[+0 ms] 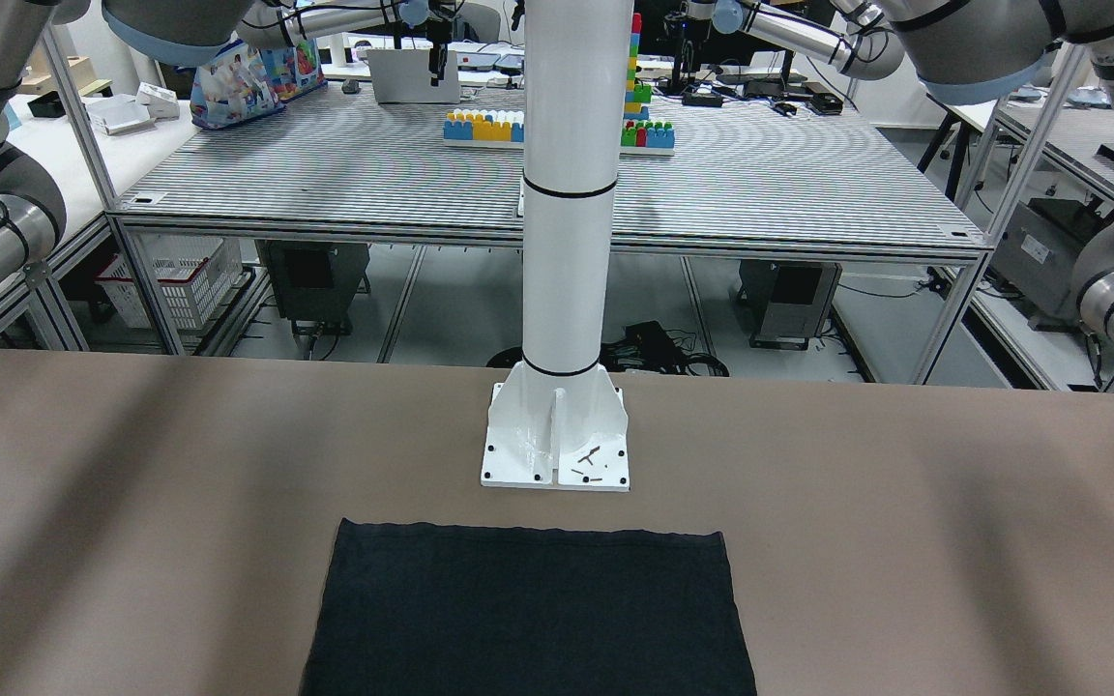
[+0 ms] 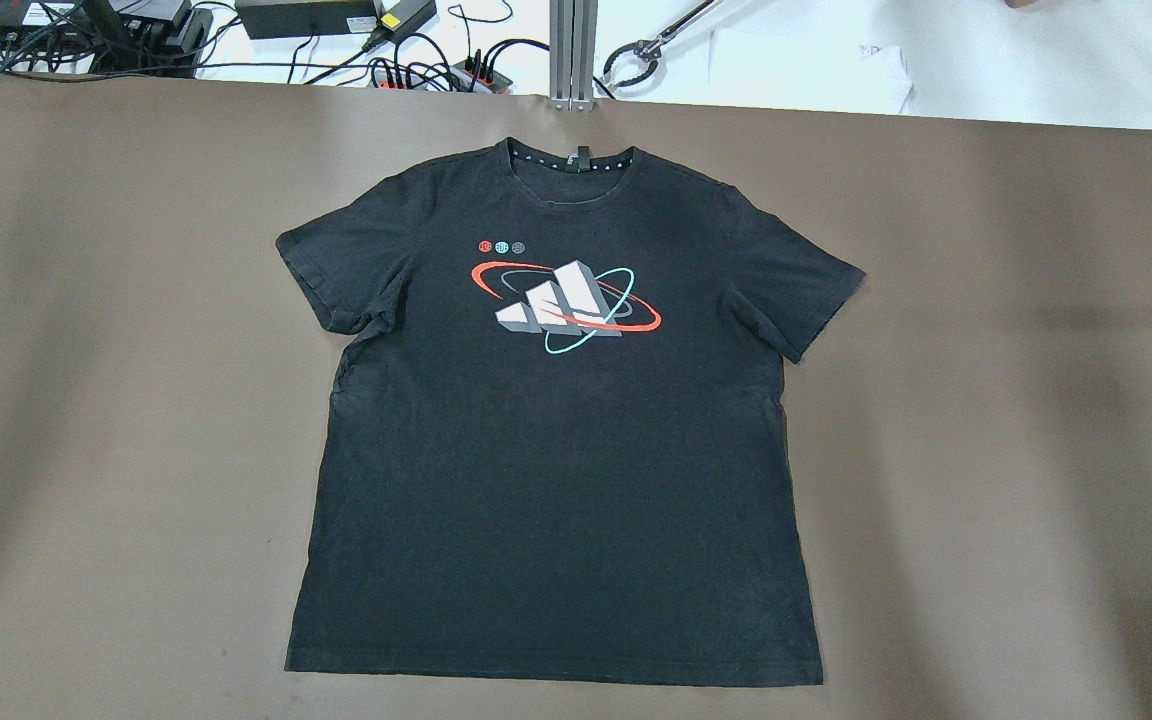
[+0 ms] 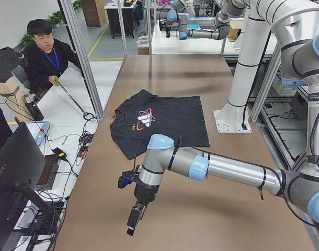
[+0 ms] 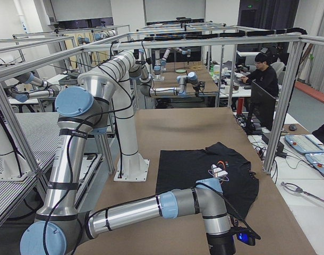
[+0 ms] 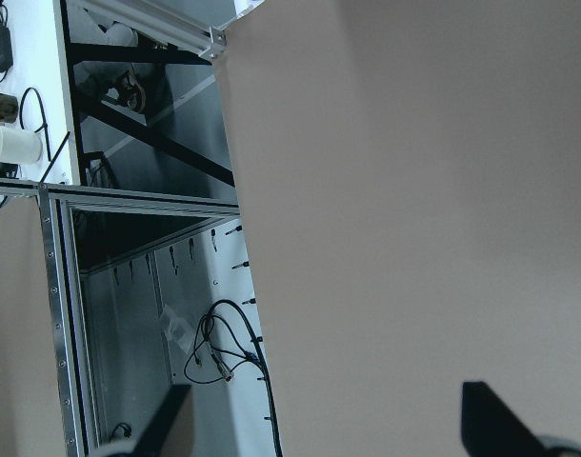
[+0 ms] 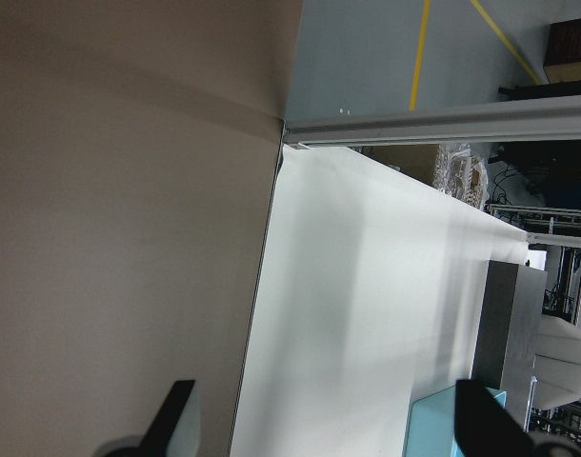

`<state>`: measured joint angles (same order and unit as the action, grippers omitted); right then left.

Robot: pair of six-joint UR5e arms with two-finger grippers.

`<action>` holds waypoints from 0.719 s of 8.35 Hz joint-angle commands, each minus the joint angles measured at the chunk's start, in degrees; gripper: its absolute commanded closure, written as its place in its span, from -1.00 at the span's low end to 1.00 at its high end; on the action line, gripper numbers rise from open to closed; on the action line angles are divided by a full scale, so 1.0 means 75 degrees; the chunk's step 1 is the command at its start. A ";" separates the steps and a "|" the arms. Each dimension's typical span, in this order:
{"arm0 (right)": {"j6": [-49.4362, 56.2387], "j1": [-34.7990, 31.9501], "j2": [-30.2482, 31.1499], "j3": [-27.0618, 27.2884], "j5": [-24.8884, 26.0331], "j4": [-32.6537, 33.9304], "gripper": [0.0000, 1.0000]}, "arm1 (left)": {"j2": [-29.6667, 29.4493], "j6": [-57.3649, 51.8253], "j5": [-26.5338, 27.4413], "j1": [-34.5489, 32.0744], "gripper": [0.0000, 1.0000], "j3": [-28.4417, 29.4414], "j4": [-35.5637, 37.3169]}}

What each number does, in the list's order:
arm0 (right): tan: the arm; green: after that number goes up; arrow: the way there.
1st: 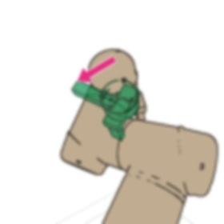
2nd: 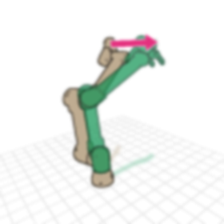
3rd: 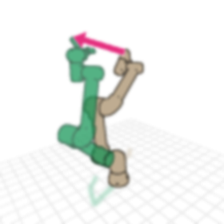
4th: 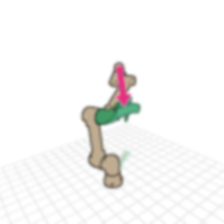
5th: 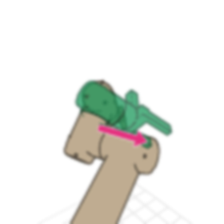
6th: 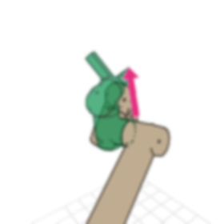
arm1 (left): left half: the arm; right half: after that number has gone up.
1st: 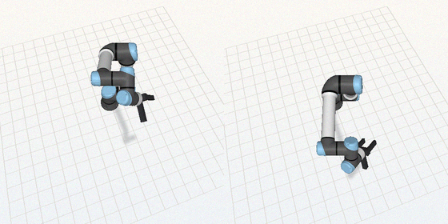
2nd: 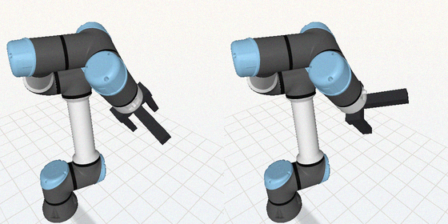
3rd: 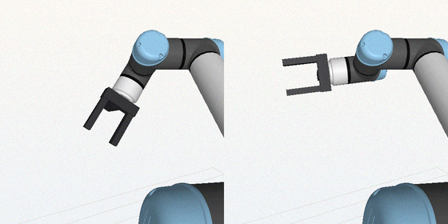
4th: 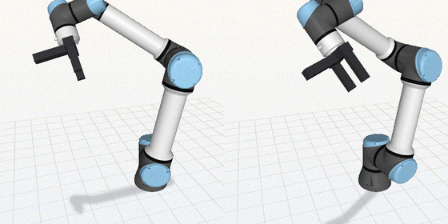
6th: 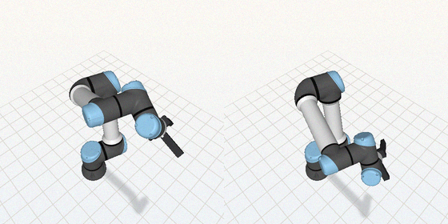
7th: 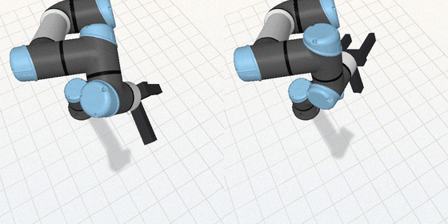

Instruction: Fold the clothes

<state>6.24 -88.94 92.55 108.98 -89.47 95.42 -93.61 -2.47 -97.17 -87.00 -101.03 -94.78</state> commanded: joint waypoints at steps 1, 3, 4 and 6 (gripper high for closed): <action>0.0000 0.0000 0.0000 0.0000 0.0000 0.0004 -0.89 | -0.0022 0.0036 0.0007 0.0010 -1.00 -0.0006 -0.0007; 0.0000 0.0011 -0.0011 0.0012 0.0000 -0.0008 -0.89 | -0.0022 0.0037 0.0007 0.0010 -1.00 -0.0006 -0.0007; 0.0000 0.0012 -0.0012 0.0093 -0.0046 0.0004 -0.89 | -0.0022 0.0037 0.0007 0.0010 -1.00 -0.0006 -0.0007; 0.0000 0.0012 -0.0012 0.0316 -0.0675 0.0004 -0.89 | -0.0022 0.0037 0.0007 -0.0001 -1.00 -0.0029 -0.0007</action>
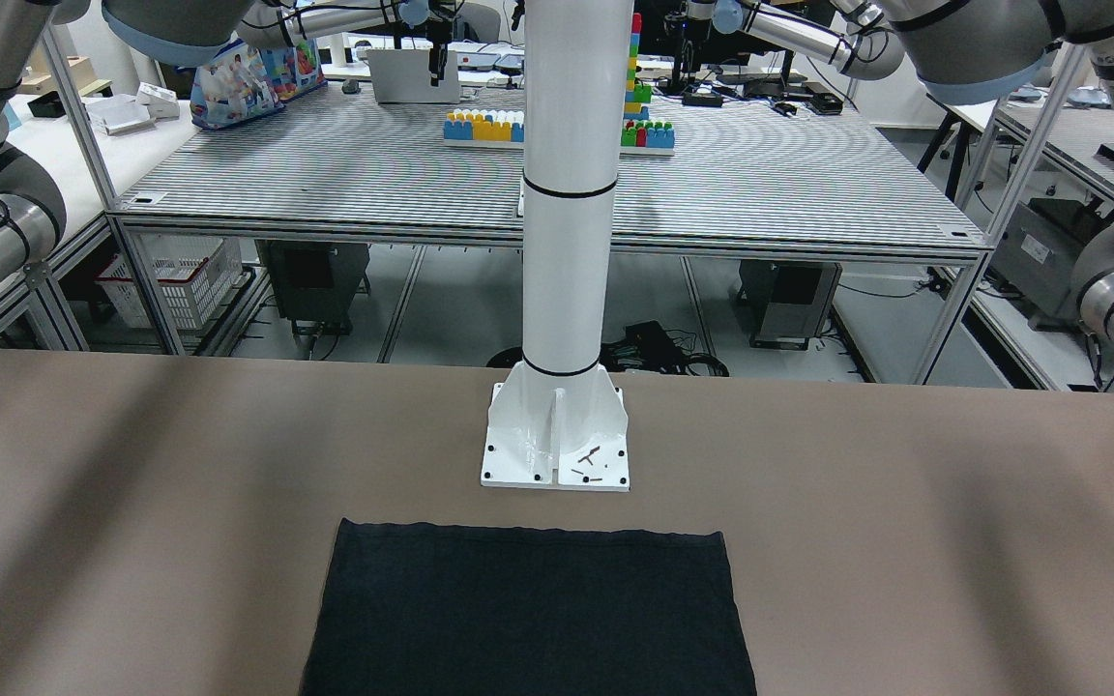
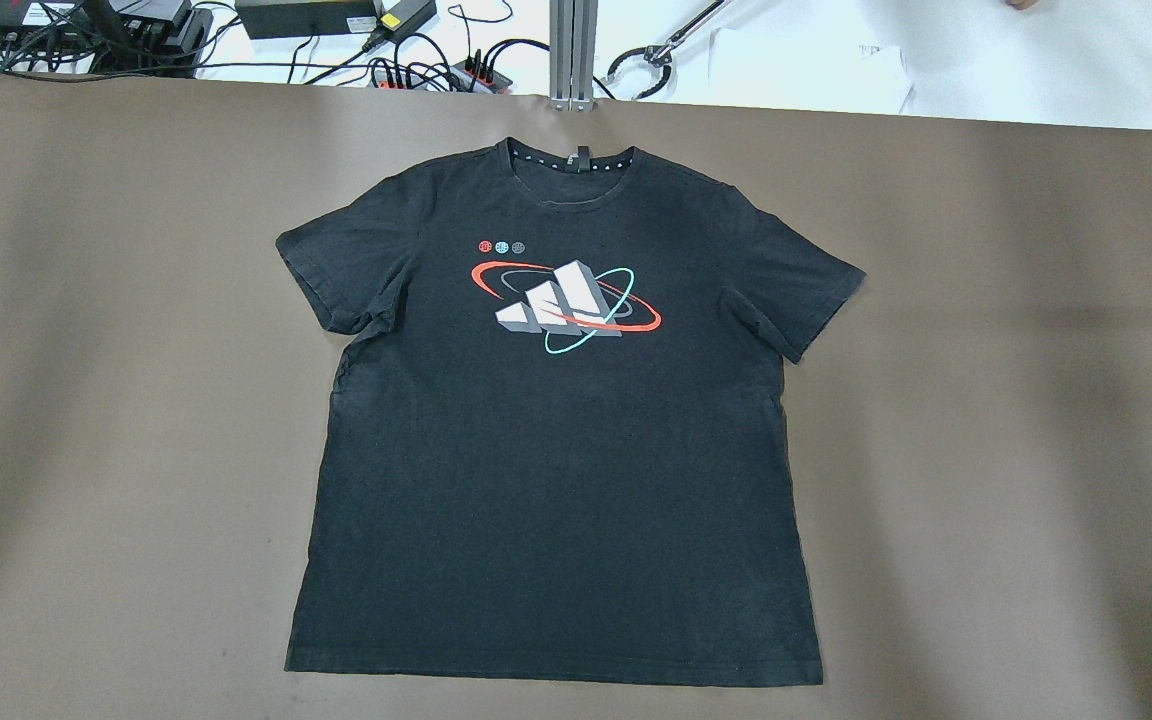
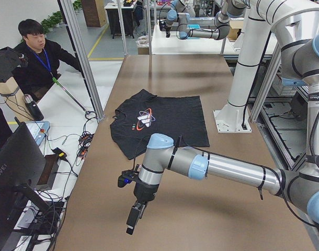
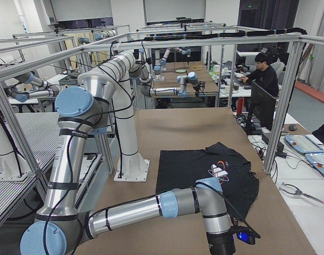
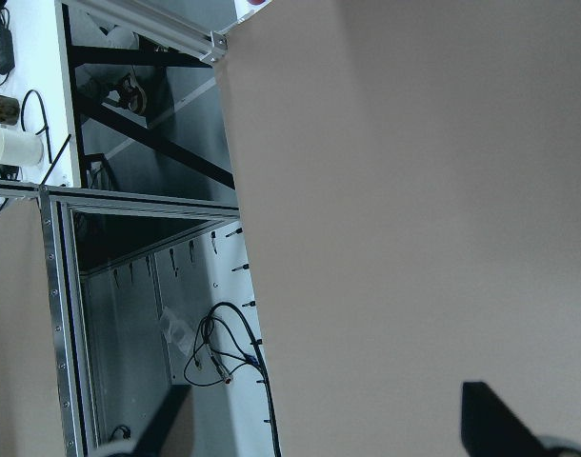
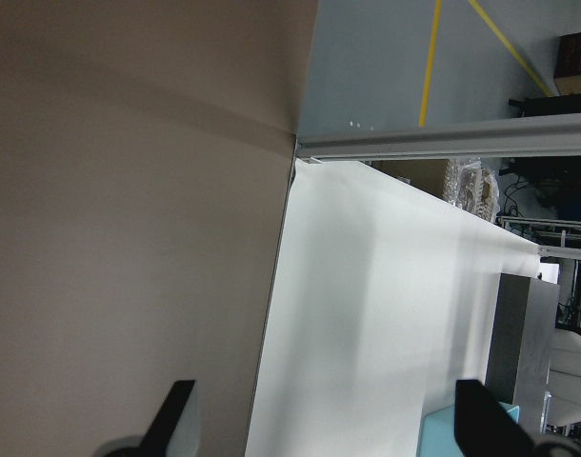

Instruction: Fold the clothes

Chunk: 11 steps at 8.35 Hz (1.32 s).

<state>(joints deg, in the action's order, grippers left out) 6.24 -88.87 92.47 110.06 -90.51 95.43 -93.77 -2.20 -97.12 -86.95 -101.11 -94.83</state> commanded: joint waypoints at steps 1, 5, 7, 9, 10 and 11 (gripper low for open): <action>0.0001 0.0002 -0.0059 0.0196 -0.0703 -0.0102 -0.89 | -0.0024 0.0001 0.0012 0.0004 -1.00 -0.0019 -0.0012; -0.0022 0.0236 0.0151 0.0161 -0.1266 -0.2751 -0.89 | -0.0925 0.0036 0.0000 0.0039 -1.00 0.0052 0.0011; -0.0222 0.0236 0.0151 -0.0002 -0.1443 -0.2751 -0.89 | -0.0891 0.0083 -0.0023 0.0039 -1.00 0.0086 -0.0338; -0.0245 0.0248 0.0151 -0.0259 -0.1384 -0.2809 -0.89 | -0.0973 0.0071 -0.0046 0.0074 -1.00 0.0134 -0.0551; -0.0257 0.0236 0.0163 -0.0435 -0.1338 -0.2822 -0.89 | -0.1055 0.0071 -0.0046 0.0132 -1.00 0.0180 -0.0551; -0.0281 0.0248 0.0151 -0.0681 -0.1210 -0.3135 -0.89 | -0.1067 0.0106 -0.0058 0.0203 -1.00 0.0216 -0.0586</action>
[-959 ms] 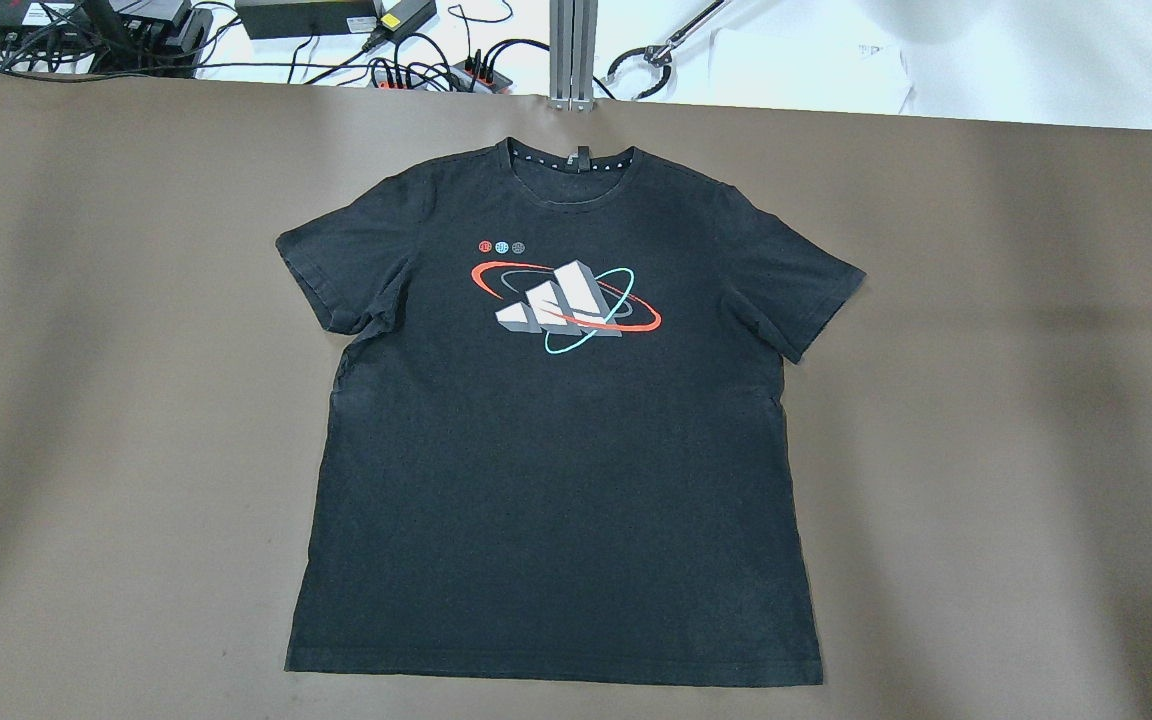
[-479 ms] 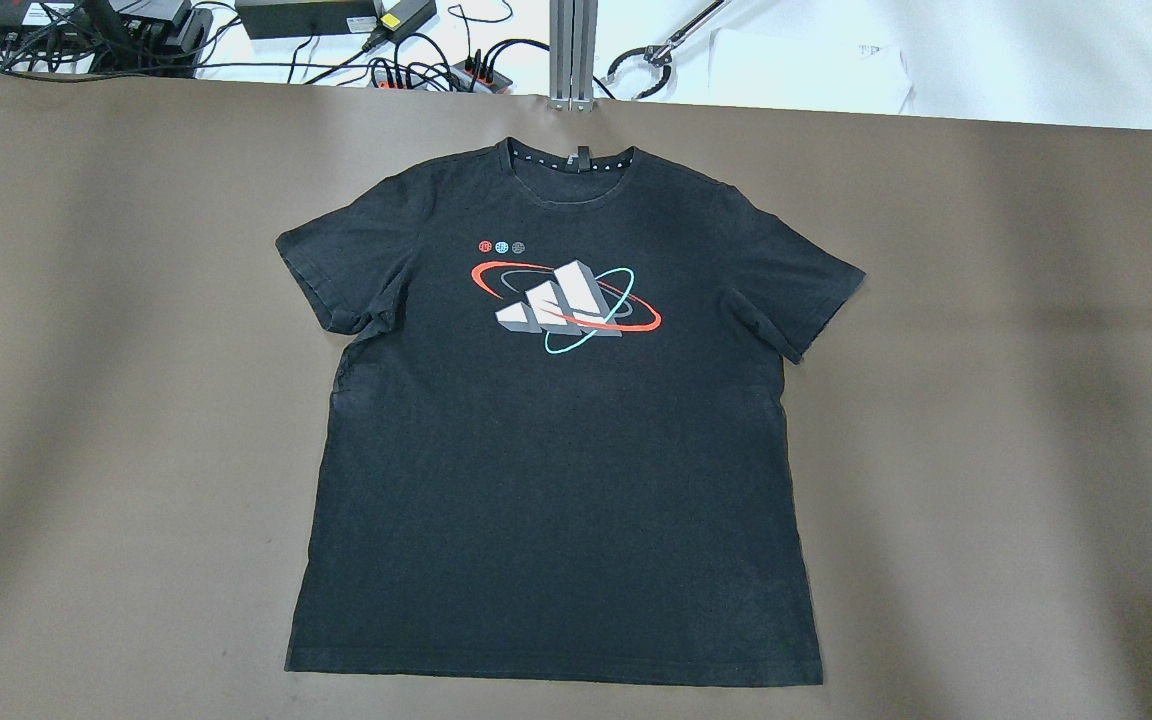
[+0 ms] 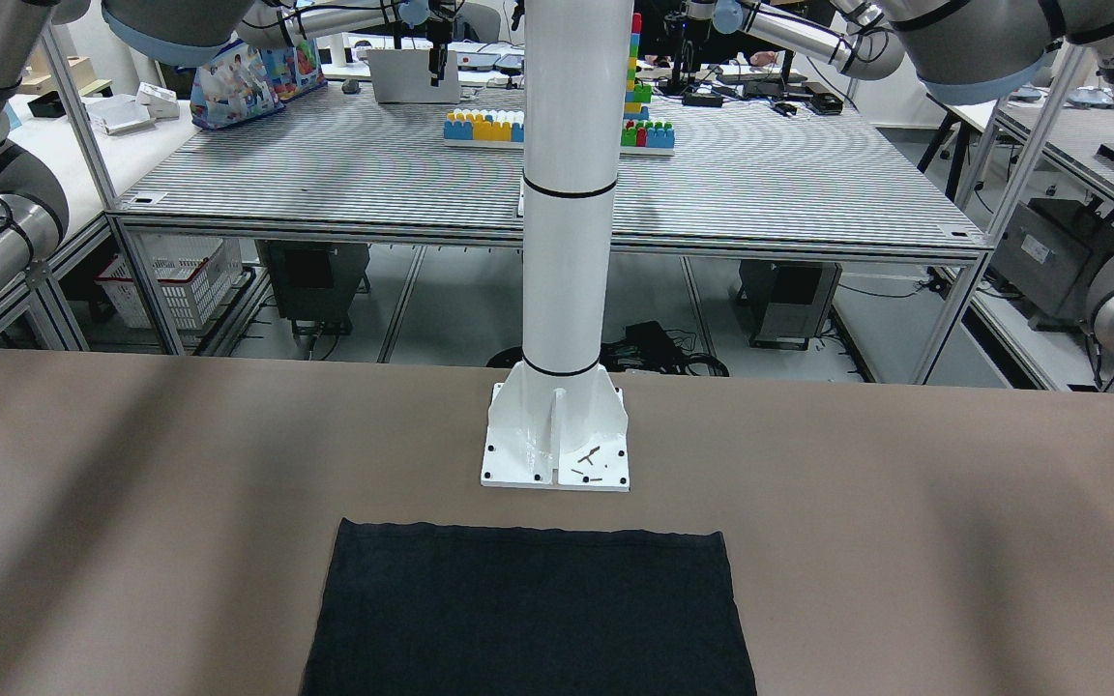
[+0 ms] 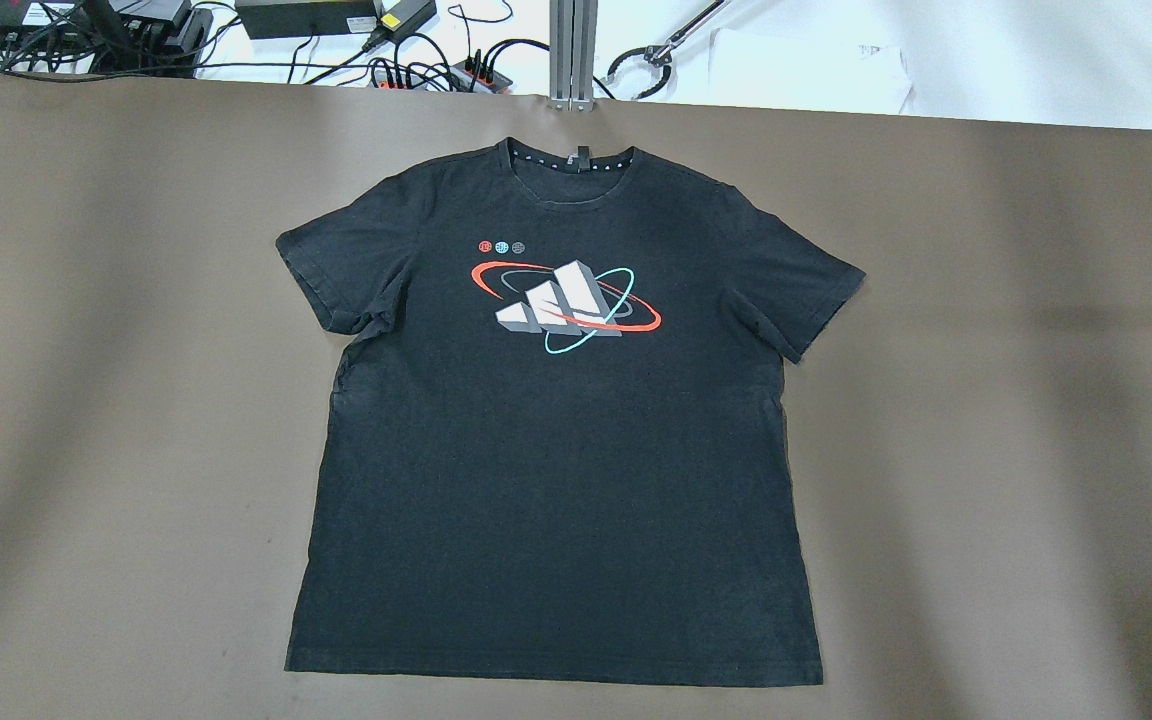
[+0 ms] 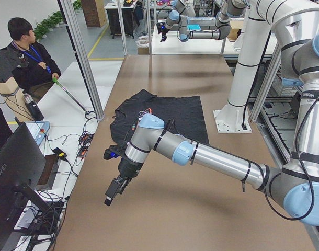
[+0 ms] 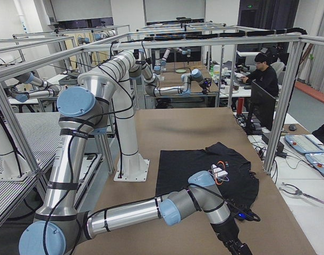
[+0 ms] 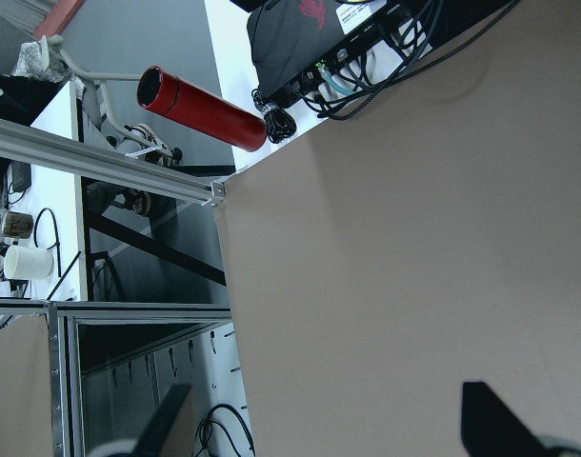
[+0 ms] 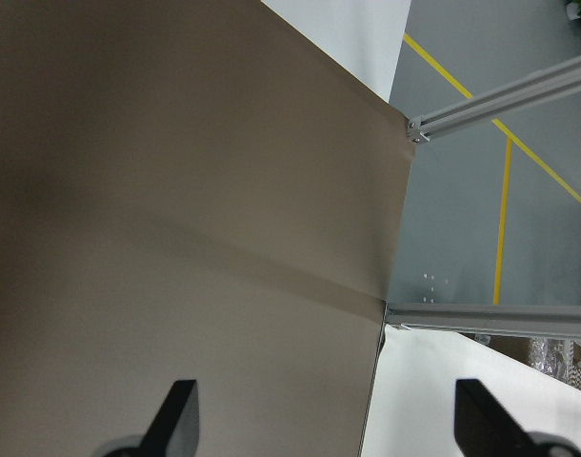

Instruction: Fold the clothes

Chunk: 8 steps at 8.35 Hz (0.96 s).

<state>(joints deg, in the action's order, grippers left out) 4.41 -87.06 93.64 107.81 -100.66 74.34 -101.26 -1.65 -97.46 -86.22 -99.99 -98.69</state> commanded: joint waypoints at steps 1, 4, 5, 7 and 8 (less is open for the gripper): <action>-0.0038 0.0030 -0.0144 -0.0672 0.0156 -0.0407 -0.89 | -0.0278 0.0032 -0.0013 0.0511 -1.00 0.0171 -0.0129; -0.2423 0.0658 -0.1477 -0.2359 0.0156 -0.0420 -0.88 | -0.1484 0.0732 -0.0991 0.0913 -1.00 0.1748 -0.0653; -0.2707 0.1092 -0.1876 -0.2641 0.0110 -0.0420 -0.88 | -0.1685 0.1188 -0.1404 0.1100 -1.00 0.2427 -0.1446; -0.4318 0.1923 -0.2078 -0.2796 0.0074 -0.0803 -0.88 | -0.2211 0.2393 -0.1700 0.1976 -1.00 0.3368 -0.2529; -0.5174 0.2450 -0.2102 -0.2843 0.0074 -0.1189 -0.88 | -0.2435 0.2829 -0.1736 0.2444 -1.00 0.3568 -0.2648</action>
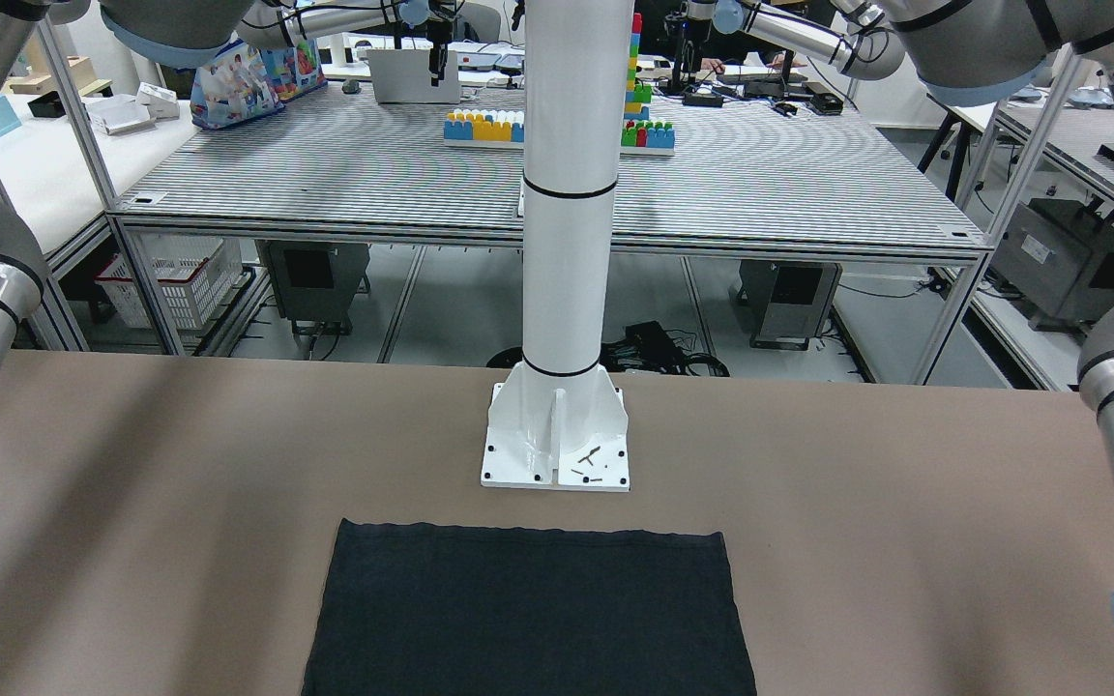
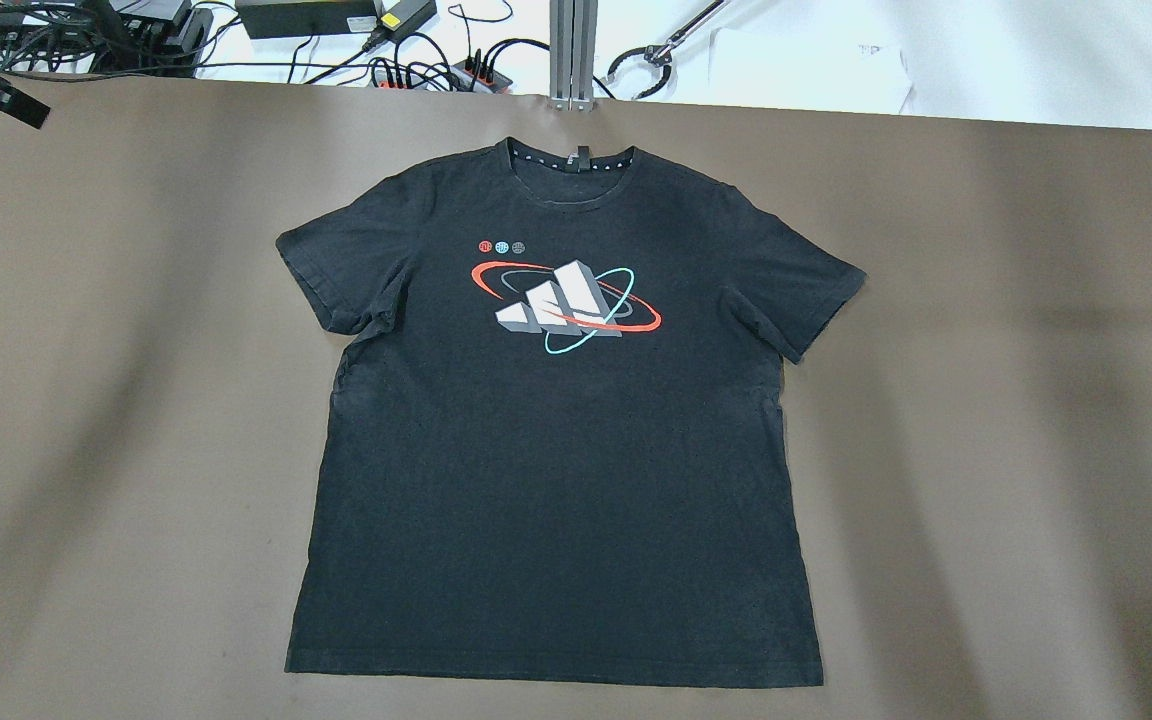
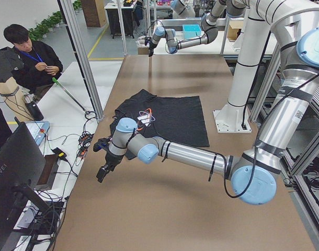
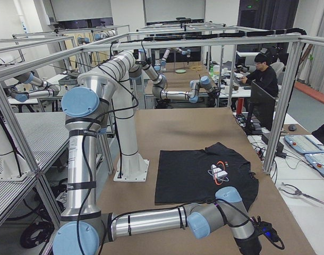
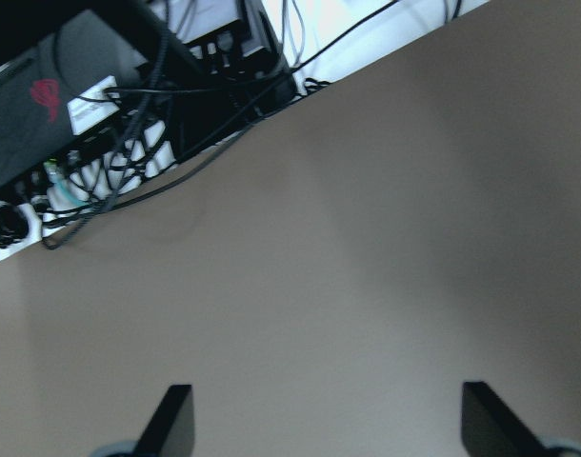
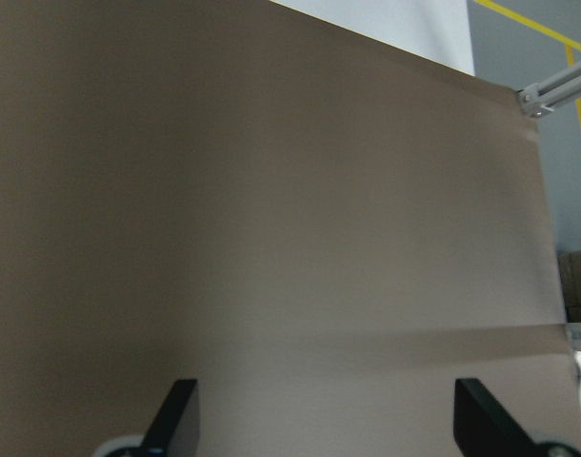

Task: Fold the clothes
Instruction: 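Move both grippers in toward the shirt's sleeves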

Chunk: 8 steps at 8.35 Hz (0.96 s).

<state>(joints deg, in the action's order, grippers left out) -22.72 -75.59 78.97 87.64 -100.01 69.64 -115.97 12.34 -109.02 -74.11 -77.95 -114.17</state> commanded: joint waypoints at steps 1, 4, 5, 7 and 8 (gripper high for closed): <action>-0.2203 0.1321 -0.0344 -0.0166 -0.0014 -0.0799 -0.88 | -0.0637 0.1305 -0.0206 0.1137 -1.00 0.0840 -0.0853; -0.3193 0.2015 -0.0696 -0.0201 -0.0002 -0.0836 -0.87 | -0.1222 0.2605 -0.0428 0.2063 -1.00 0.2348 -0.2736; -0.3206 0.2109 -0.0697 -0.0213 -0.0002 -0.0999 -0.87 | -0.1422 0.2946 -0.0475 0.2297 -1.00 0.2493 -0.2777; -0.3206 0.2226 -0.0685 -0.0213 0.0010 -0.1059 -0.87 | -0.1447 0.3090 -0.0860 0.2335 -1.00 0.2506 -0.2789; -0.3194 0.2227 -0.0685 -0.0201 0.0022 -0.1059 -0.87 | -0.1447 0.3090 -0.0885 0.2347 -0.82 0.2529 -0.2789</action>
<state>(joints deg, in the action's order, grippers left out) -46.65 -59.35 73.83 86.06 -99.95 61.97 -126.56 34.80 -114.24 -56.95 -59.49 -134.74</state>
